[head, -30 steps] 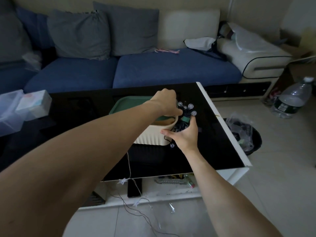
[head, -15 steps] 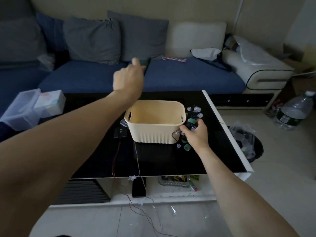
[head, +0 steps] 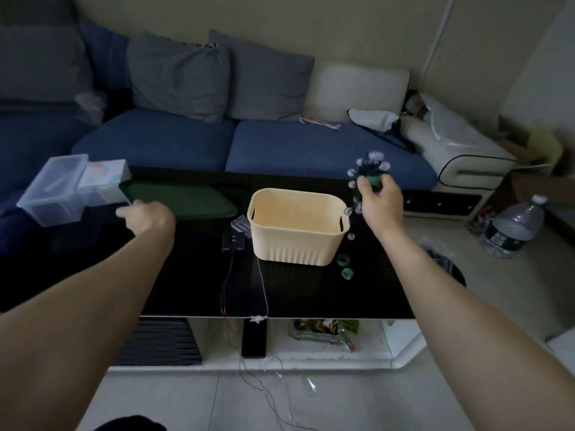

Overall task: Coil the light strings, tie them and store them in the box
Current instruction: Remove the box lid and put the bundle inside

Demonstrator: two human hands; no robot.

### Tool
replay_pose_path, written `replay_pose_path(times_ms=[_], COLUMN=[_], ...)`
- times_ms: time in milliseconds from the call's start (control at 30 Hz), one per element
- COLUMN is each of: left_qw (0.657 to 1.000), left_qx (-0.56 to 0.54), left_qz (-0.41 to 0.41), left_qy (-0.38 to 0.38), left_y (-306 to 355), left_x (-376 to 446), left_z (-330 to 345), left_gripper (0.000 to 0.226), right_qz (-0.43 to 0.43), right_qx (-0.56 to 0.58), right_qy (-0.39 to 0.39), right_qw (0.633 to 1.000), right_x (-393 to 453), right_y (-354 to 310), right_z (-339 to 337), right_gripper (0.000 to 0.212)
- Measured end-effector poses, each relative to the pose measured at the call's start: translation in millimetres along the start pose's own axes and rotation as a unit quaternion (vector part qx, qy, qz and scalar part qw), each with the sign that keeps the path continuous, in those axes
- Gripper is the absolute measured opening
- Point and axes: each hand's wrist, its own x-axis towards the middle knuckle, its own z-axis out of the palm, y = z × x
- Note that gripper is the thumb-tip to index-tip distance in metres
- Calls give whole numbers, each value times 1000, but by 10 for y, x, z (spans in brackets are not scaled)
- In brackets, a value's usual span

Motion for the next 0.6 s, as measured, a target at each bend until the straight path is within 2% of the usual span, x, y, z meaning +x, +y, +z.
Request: replay_pose_path(times_ms=[133, 200, 300, 367, 500, 600], left_qw=[1000, 999, 993, 988, 965, 954], left_qx=[8, 29, 49, 74, 223, 278], left_qz=[-18, -33, -105, -125, -105, -107], left_qy=[9, -15, -28, -58, -89, -44], left_y=[-410, -579, -734, -807, -950, -874], left_x=[79, 174, 314, 336, 347, 231], left_z=[-127, -143, -176, -203, -224, -148], left_gripper=[42, 48, 58, 59, 63, 69], right_qz=[-82, -117, -142, -134, -88, -53], right_qx=[-66, -89, -112, -146, -188, -215], right_qy=[-73, -88, -101, -115, -160, -192], right_qw=[992, 985, 978, 973, 965, 956], right_x=[142, 206, 317, 377, 370, 315], right_y=[-334, -480, -610, -612, -520, -378], right_z=[135, 211, 393, 531, 771, 912], right_gripper=[13, 13, 14, 22, 33, 40])
